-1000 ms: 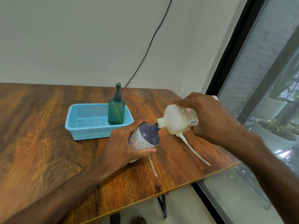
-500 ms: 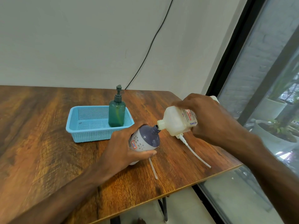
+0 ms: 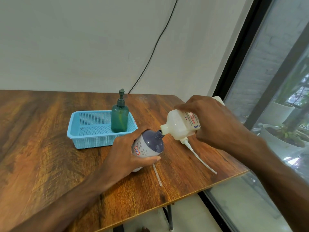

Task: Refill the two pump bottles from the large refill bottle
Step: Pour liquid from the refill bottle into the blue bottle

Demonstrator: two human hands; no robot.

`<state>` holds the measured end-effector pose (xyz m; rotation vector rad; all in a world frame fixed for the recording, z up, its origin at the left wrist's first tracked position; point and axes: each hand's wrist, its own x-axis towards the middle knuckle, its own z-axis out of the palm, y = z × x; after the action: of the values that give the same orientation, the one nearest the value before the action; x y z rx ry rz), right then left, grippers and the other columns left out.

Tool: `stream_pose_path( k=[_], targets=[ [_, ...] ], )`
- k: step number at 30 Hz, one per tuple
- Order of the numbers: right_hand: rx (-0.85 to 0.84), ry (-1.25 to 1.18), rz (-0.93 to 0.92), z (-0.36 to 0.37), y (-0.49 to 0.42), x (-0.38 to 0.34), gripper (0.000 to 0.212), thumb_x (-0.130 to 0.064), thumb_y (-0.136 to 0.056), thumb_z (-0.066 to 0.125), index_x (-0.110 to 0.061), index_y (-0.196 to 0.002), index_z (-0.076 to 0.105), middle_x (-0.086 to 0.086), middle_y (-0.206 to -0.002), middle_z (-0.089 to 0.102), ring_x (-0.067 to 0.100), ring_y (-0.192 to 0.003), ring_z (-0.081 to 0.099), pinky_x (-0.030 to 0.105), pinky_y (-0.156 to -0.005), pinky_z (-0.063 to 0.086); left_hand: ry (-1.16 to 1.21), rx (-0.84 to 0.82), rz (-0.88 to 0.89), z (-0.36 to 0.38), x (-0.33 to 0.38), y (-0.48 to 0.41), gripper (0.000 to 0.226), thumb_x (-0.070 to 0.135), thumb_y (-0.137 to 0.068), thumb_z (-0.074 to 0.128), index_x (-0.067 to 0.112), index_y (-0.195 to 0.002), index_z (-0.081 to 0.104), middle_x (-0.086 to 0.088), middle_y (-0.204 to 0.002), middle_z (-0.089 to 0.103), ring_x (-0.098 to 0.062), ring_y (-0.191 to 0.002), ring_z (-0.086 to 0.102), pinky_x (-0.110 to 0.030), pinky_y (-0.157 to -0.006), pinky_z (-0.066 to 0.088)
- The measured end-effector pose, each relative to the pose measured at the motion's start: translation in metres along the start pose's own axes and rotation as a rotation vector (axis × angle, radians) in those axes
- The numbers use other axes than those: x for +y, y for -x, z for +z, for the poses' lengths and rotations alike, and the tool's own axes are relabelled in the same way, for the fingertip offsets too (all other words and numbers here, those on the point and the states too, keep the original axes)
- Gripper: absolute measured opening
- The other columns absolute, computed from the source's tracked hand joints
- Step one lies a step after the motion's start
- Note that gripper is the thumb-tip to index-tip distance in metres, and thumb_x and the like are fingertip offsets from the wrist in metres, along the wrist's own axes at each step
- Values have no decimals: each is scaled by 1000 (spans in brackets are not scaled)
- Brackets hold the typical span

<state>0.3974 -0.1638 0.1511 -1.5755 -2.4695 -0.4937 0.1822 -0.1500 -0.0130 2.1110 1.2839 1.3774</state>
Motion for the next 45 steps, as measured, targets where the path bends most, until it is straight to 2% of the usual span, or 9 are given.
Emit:
stream_pose_path(
  k=[5, 9, 12, 16, 23, 28, 34, 40, 45],
  targets=[
    [-2, 26, -6, 0, -1, -1, 76, -12, -71, 79, -36, -138, 54, -6, -125, 61, 17, -121, 54, 34, -98, 43, 2, 0, -6, -1, 1, 0, 86, 65, -62, 86, 38, -137, 53, 31, -116, 61, 9, -110, 58, -7, -87, 50],
    [10, 35, -20, -2, -2, -2, 73, -15, -72, 80, -37, -137, 55, -7, -125, 61, 16, -121, 55, 33, -97, 43, 3, -2, -2, 0, 0, 0, 87, 66, -62, 85, 34, -137, 55, 25, -118, 65, 6, -109, 60, -10, -88, 51],
    [7, 36, -27, -4, -3, -4, 71, -19, -74, 80, -38, -138, 54, -8, -127, 60, 16, -123, 53, 34, -100, 41, -2, 8, 1, 0, 0, 0, 87, 68, -61, 84, 35, -137, 55, 26, -117, 64, 8, -110, 59, -8, -88, 50],
    [-22, 54, -26, -9, -4, -7, 70, -20, -79, 77, -38, -141, 51, -7, -132, 58, 15, -127, 51, 34, -104, 39, 0, 21, 8, -1, 3, -1, 82, 68, -61, 83, 43, -132, 50, 36, -114, 57, 13, -110, 56, -3, -86, 46],
    [-40, 71, -31, -10, -10, -9, 72, -20, -78, 79, -36, -142, 50, -5, -135, 57, 17, -129, 50, 37, -108, 38, 28, 31, 14, -2, 5, -1, 78, 64, -61, 84, 47, -128, 49, 37, -111, 58, 16, -108, 57, -1, -85, 45],
    [-20, 86, -41, -9, -9, -10, 71, -19, -77, 78, -37, -141, 52, -6, -132, 58, 16, -127, 51, 34, -104, 39, 39, 16, 13, -1, 1, 0, 80, 63, -62, 86, 43, -132, 53, 29, -114, 65, 7, -108, 62, -7, -87, 50],
    [-16, 115, -51, -10, -11, -12, 71, -18, -79, 78, -36, -141, 51, -4, -133, 58, 19, -128, 50, 36, -105, 38, 26, 23, 10, -1, 2, 0, 80, 64, -61, 85, 46, -130, 50, 38, -111, 59, 15, -109, 57, -3, -86, 47],
    [8, 124, -63, -10, -14, -14, 68, -21, -80, 78, -37, -140, 51, -3, -131, 58, 21, -126, 51, 36, -104, 39, 41, 22, 8, 0, 3, 0, 78, 60, -61, 87, 43, -129, 53, 32, -115, 62, 10, -110, 59, -3, -86, 47],
    [9, 138, -69, -9, -17, -15, 68, -23, -80, 79, -37, -140, 50, -3, -133, 57, 20, -128, 50, 36, -106, 39, 44, 29, 8, -1, 4, 0, 75, 61, -60, 85, 48, -126, 51, 40, -111, 61, 17, -109, 57, 0, -86, 44]
  ],
)
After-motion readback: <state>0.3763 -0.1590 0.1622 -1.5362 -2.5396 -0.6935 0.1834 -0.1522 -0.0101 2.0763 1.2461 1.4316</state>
